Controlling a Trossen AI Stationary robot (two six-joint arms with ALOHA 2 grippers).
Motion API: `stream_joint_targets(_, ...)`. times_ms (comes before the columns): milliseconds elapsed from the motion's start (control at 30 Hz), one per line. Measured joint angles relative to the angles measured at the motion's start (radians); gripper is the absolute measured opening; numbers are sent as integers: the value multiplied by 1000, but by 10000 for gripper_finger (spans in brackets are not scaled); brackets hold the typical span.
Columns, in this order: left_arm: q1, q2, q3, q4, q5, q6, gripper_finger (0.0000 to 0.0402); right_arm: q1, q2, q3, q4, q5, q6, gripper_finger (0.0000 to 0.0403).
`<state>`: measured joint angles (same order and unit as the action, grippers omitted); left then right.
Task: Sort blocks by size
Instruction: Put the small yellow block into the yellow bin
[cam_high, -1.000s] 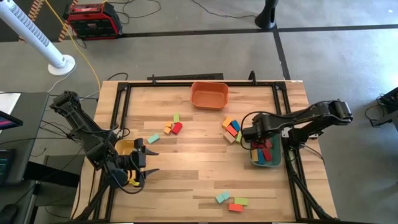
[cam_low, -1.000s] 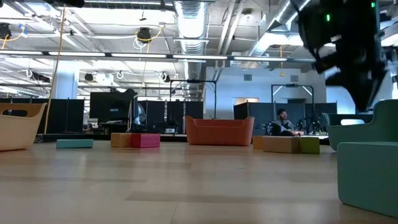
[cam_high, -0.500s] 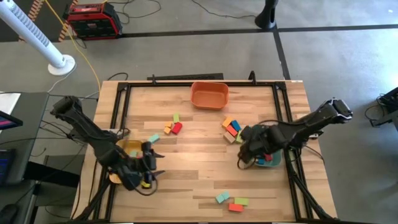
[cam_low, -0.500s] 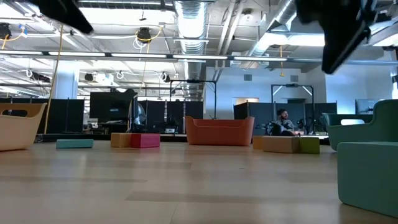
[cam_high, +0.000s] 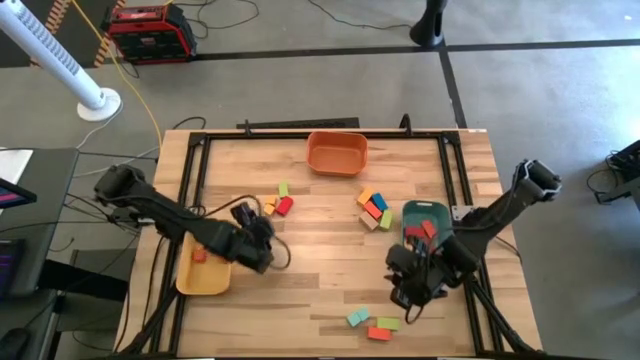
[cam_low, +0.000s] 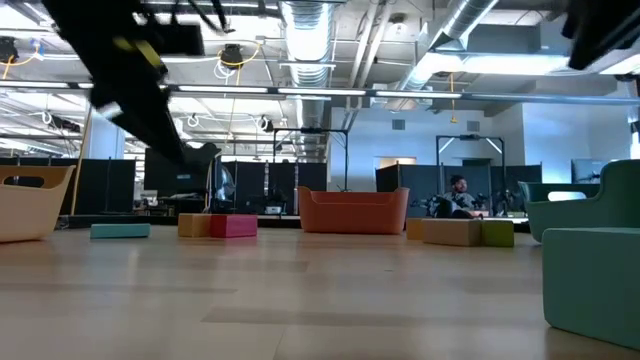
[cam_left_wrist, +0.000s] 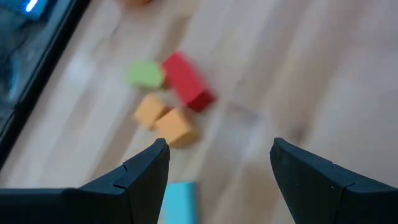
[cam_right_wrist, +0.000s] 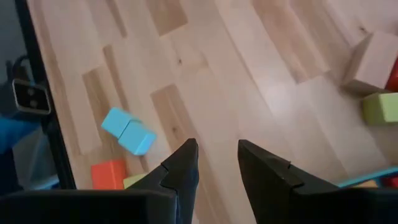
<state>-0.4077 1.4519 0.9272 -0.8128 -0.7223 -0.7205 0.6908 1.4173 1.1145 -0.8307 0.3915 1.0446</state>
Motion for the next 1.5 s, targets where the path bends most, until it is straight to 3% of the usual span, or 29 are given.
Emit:
stream_joint_targets(233, 168, 8, -31, 33, 57, 6, 267, 58, 56, 0, 5, 10, 19, 156)
stream_joint_targets(467, 322, 8, -114, 175, 204, 60, 267, 105, 78, 0, 13, 36, 21, 156)
stream_joint_targets(833, 450, 8, -209, 377, 309, 118, 267, 169, 77, 0, 24, 115, 28, 156)
stream_joint_targets(1067, 498, 8, -241, 389, 329, 123, 266, 171, 77, 0, 25, 134, 29, 156)
stream_joint_targets(1233, 503, 8, -266, 415, 341, 153, 238, 171, 77, 0, 25, 142, 29, 156)
stream_joint_targets(1500, 503, 8, -266, 475, 351, 230, 151, 171, 77, -1, 28, 158, 33, 156)
